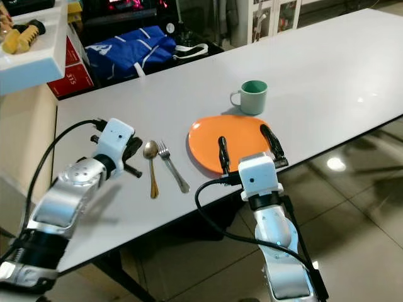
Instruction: Setting the table
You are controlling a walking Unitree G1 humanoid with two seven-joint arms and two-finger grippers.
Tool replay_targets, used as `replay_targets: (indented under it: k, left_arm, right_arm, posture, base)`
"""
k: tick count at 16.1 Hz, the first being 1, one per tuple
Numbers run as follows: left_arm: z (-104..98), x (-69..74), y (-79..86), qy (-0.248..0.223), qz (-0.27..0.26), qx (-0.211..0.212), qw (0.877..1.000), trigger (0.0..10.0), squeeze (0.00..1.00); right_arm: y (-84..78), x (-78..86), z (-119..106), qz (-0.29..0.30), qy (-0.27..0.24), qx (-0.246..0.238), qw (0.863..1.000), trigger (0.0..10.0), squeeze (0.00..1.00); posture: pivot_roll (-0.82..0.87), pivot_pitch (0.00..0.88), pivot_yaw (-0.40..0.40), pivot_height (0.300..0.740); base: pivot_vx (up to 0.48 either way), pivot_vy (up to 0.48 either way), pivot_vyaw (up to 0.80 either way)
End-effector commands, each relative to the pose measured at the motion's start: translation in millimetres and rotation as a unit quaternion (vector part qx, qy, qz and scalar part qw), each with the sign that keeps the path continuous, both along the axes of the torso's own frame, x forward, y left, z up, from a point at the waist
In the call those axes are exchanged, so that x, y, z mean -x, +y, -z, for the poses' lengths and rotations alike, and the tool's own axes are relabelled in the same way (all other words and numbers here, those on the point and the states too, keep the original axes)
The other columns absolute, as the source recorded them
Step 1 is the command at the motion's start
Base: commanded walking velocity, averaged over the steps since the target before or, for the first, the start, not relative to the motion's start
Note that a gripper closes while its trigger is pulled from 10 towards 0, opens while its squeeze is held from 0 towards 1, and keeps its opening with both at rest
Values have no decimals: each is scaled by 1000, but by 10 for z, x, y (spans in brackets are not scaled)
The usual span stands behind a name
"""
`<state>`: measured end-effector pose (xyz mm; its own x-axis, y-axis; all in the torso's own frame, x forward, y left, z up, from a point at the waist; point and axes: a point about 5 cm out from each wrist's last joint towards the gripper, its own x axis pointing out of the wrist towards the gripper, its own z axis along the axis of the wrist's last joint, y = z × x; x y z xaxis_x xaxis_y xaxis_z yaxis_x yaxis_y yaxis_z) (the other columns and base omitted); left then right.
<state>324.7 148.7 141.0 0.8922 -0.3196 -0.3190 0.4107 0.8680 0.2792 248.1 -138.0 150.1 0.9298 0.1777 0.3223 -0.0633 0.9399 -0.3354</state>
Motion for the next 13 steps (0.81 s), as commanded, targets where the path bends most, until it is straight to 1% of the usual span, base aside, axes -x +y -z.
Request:
replay_targets:
  k: [1, 2, 4, 6, 8, 9, 11, 13]
  left_arm:
    - [-15, 37, -3, 14, 15, -7, 1000, 10000, 0]
    - [-16, 40, -12, 18, 19, -8, 1000, 10000, 0]
    - [50, 22, -82, 45, 38, -8, 998, 10000, 0]
    - [67, -26, -167, 59, 54, -10, 997, 10000, 0]
    - [74, -92, -208, 61, 58, -19, 996, 10000, 0]
    - [101, -148, -250, 64, 63, -31, 995, 10000, 0]
    - [124, -177, -284, 66, 69, -36, 995, 10000, 0]
    - [116, -246, -332, 45, 73, -36, 996, 10000, 0]
  right_arm:
    - [43, 16, -54, -5, -3, -2, 1000, 10000, 0]
    - [50, 19, -61, -7, -2, -2, 1000, 10000, 0]
    - [69, 20, -88, -11, -3, -3, 1000, 10000, 0]
    - [75, 28, -101, -12, -2, -4, 1000, 10000, 0]
    - [83, 44, -114, -12, -2, -4, 1000, 10000, 0]
    - [72, 68, -125, -9, 0, -4, 1000, 10000, 0]
    - [54, 89, -135, -5, 1, -4, 1000, 10000, 0]
    - [31, 118, -149, 2, 4, -3, 1000, 10000, 0]
  posture:
    - [-203, 17, 177, 740]
    - [-200, 20, 175, 740]
    - [-198, 30, 173, 740]
    - [-201, 40, 175, 740]
    - [-211, 51, 177, 740]
    - [-223, 62, 180, 740]
    - [-233, 69, 183, 740]
    - [-253, 79, 190, 740]
  base:
    - [0, 0, 0]
    - [0, 0, 0]
    - [0, 0, 0]
    - [0, 0, 0]
    - [0, 0, 0]
    - [0, 0, 0]
    - [0, 0, 0]
    - [0, 0, 0]
